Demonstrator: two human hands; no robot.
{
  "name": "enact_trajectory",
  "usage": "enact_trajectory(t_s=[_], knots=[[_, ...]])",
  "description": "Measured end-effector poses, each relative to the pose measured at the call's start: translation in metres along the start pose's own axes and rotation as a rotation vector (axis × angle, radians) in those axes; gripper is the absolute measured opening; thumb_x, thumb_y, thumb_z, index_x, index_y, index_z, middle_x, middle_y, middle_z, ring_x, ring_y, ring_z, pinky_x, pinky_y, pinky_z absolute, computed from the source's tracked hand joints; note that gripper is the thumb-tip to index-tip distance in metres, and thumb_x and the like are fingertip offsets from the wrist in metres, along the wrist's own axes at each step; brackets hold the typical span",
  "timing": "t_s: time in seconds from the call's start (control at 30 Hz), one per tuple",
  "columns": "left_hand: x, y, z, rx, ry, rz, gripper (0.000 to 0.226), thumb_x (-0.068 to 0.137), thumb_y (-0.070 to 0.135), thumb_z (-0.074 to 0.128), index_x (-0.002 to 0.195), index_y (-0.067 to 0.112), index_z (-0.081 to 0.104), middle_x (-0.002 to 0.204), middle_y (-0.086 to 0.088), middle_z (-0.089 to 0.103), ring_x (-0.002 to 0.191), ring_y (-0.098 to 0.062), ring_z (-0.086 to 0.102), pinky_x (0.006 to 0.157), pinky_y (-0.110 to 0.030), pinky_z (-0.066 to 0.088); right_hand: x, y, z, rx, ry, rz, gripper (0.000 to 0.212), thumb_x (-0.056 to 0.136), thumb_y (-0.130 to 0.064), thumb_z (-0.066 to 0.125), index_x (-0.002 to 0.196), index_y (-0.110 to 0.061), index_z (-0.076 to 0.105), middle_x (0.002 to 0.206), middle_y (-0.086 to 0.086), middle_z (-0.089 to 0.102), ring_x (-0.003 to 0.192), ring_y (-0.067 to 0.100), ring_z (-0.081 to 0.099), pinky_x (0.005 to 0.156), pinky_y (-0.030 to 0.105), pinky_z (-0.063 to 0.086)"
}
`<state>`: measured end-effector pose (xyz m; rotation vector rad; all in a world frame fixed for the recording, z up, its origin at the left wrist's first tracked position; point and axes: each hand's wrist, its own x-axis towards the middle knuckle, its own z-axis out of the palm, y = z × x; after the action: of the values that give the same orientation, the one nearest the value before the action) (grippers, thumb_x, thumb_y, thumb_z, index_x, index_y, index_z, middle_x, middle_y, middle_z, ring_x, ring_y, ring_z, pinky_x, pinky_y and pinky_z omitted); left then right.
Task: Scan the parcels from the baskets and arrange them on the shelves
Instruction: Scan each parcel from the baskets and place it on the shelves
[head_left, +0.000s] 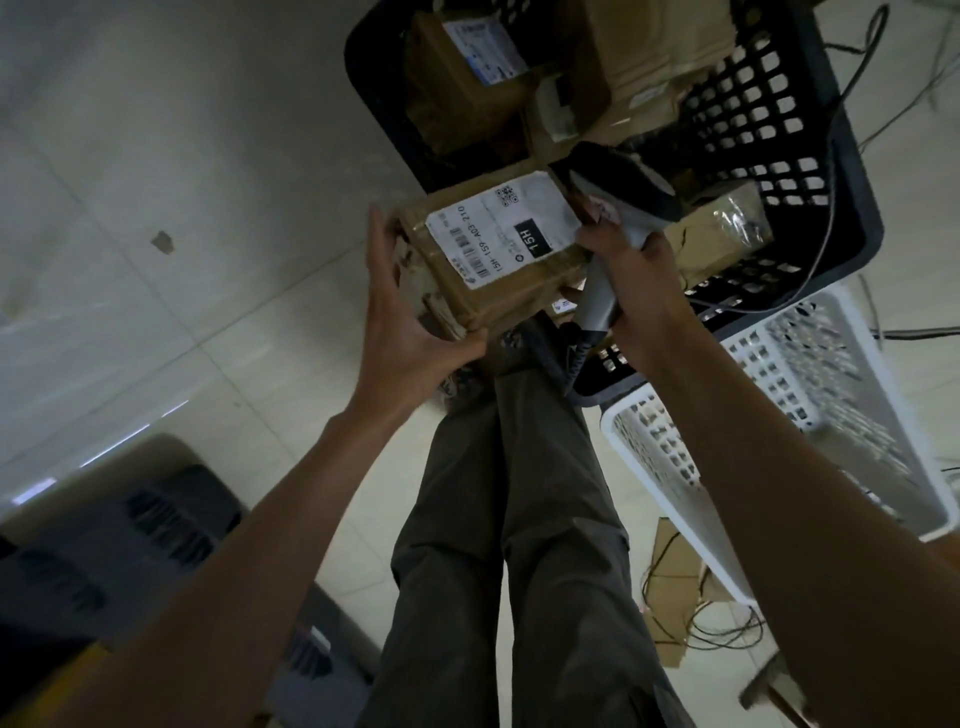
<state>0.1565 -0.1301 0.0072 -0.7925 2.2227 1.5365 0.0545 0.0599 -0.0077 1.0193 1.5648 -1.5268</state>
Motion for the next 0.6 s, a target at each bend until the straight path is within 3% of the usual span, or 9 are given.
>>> enact_trajectory(t_s=[0.1,0.23,0.33,0.43,0.5,0.6], knots=[[-0.010,0.018,-0.025,-0.108,-0.013,-0.011,0.122,0.066,0.015,0.091,0.158,0.024,0.011,0.156,0.026,0.026,0.147,0.000,0.028,0.109,-0.028,0.046,-0.027,-0.015,0.008,-0.037,-0.050,-0.024,0.042,0.091,-0.005,0.067,0.131,0.000,0.055,0.107,0.017,0.065,0.090,0.029,0.064,0.079,0.048,0.058],[-0.032,0.056,-0.059,-0.183,0.037,0.003,0.111,0.066,0.007,0.091,0.153,0.021,0.024,0.156,0.015,0.031,0.144,-0.001,0.033,0.107,-0.016,0.041,-0.081,-0.051,0.021,-0.032,-0.075,-0.054,0.040,0.090,-0.002,0.069,0.128,-0.004,0.057,0.112,0.014,0.068,0.101,0.032,0.068,0.091,0.055,0.059],[-0.054,0.099,-0.089,-0.216,0.106,0.048,0.105,0.064,0.023,0.092,0.149,0.025,0.030,0.154,0.011,0.034,0.143,-0.007,0.037,0.115,-0.030,0.040,-0.129,-0.086,0.032,0.005,-0.151,-0.136,0.031,0.089,0.007,0.065,0.117,-0.003,0.061,0.091,0.005,0.073,0.081,0.020,0.073,0.082,0.049,0.063],[-0.079,0.152,-0.118,-0.279,0.194,0.080,0.108,0.061,0.042,0.090,0.151,0.032,0.030,0.152,0.005,0.031,0.141,-0.011,0.041,0.111,-0.040,0.046,-0.184,-0.122,0.044,0.011,-0.187,-0.219,0.021,0.088,0.010,0.064,0.101,-0.007,0.063,0.074,-0.004,0.074,0.069,0.014,0.074,0.066,0.038,0.064],[-0.095,0.188,-0.138,-0.319,0.279,0.069,0.106,0.061,0.052,0.086,0.151,0.040,0.031,0.148,0.005,0.030,0.139,-0.012,0.042,0.109,-0.040,0.049,-0.224,-0.144,0.052,-0.013,-0.210,-0.286,0.025,0.088,0.010,0.064,0.101,-0.011,0.064,0.079,0.000,0.075,0.073,0.018,0.074,0.072,0.047,0.064],[-0.120,0.236,-0.172,-0.377,0.373,0.108,0.098,0.063,0.056,0.082,0.148,0.039,0.038,0.145,0.008,0.035,0.134,-0.007,0.045,0.105,-0.033,0.050,-0.286,-0.175,0.062,-0.069,-0.240,-0.393,0.037,0.088,0.009,0.066,0.122,-0.006,0.062,0.108,0.015,0.072,0.096,0.032,0.071,0.086,0.053,0.060]])
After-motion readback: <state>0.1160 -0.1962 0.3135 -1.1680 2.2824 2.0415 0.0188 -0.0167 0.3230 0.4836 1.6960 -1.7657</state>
